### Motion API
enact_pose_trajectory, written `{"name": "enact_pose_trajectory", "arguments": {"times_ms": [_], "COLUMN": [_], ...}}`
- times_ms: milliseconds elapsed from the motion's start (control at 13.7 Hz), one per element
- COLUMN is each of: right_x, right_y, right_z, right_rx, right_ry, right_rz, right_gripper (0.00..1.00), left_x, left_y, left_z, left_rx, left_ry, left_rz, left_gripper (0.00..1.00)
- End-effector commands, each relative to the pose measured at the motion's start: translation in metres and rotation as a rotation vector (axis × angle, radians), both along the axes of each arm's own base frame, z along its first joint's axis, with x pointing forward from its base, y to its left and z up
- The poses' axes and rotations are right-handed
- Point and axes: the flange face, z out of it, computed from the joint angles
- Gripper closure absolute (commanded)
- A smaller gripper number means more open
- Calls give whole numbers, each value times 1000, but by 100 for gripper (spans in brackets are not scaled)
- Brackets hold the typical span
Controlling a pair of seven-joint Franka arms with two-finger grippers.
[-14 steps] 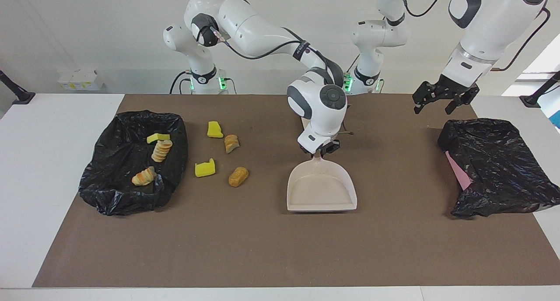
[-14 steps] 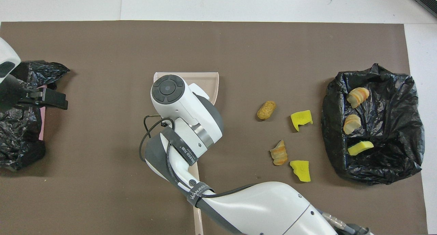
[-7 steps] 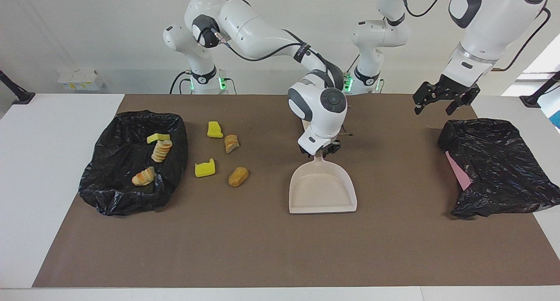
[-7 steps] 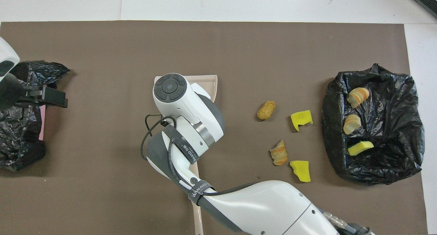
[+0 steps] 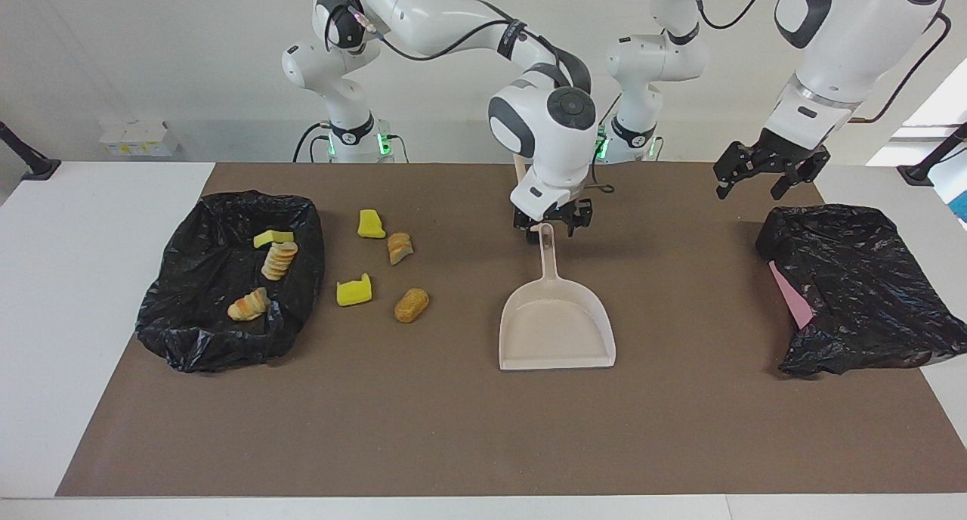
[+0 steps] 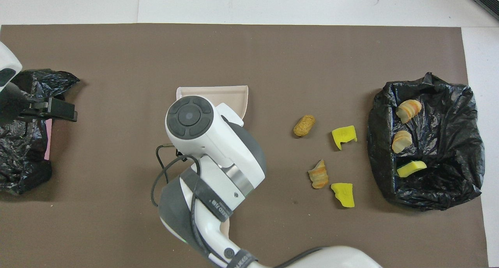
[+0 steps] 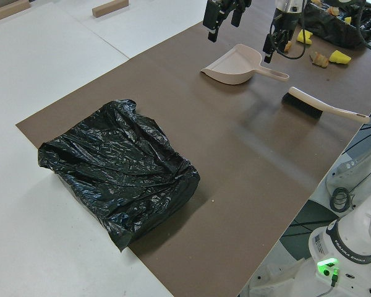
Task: Sweep and dump trash in bin
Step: 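Return the dustpan to the table center with the right gripper and release, then grasp the dustpan with the left gripper while the right gripper grasps the brush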
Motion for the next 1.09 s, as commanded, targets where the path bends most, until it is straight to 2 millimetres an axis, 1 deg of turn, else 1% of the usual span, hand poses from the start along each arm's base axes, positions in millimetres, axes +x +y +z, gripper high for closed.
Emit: {"name": "enact_pose_trajectory", "arguments": {"times_ms": [0,146,292,365,438,510,583,656,729,802,875,948,1021], "right_x": [-70,-115,-158,-181,-199,-218,-231,-239,-248,-251,-252,-254,-253], "right_y": [-17,-19,-25,-29,-37,-39,-37,-33,-30,-33,-35,-35,-35], "right_z": [10,0,-13,-22,-34,-48,-57,-64,-70,-77,-82,-90,-94], "right_rx": [-22,-38,-36,-35,-18,4,11,5,-6,-19,-25,-18,4], "right_ry": [32,40,26,24,14,10,17,26,33,42,49,61,64], "right_rz": [21,66,61,70,77,87,82,61,57,59,70,58,37], "right_gripper": [5,5,0,0,0,0,0,0,1,2,5,9,12], "left_x": [-1,1,4,6,9,11,13,17,17,19,19,19,20], "left_y": [-2,-4,-9,-13,-24,-30,-36,-44,-55,-62,-68,-74,-85], "left_z": [-1,-2,-7,-9,-15,-19,-21,-31,-35,-38,-45,-53,-62], "left_rx": [9,9,8,6,6,6,5,6,6,3,0,1,0], "left_ry": [-17,-24,-23,-26,-27,-26,-32,-20,-16,-27,-28,-21,-22], "left_rz": [-16,-17,-23,-30,-47,-54,-63,-75,-92,-100,-100,-92,-108], "left_gripper": [0,0,0,0,0,0,0,0,0,0,0,0,0]}}
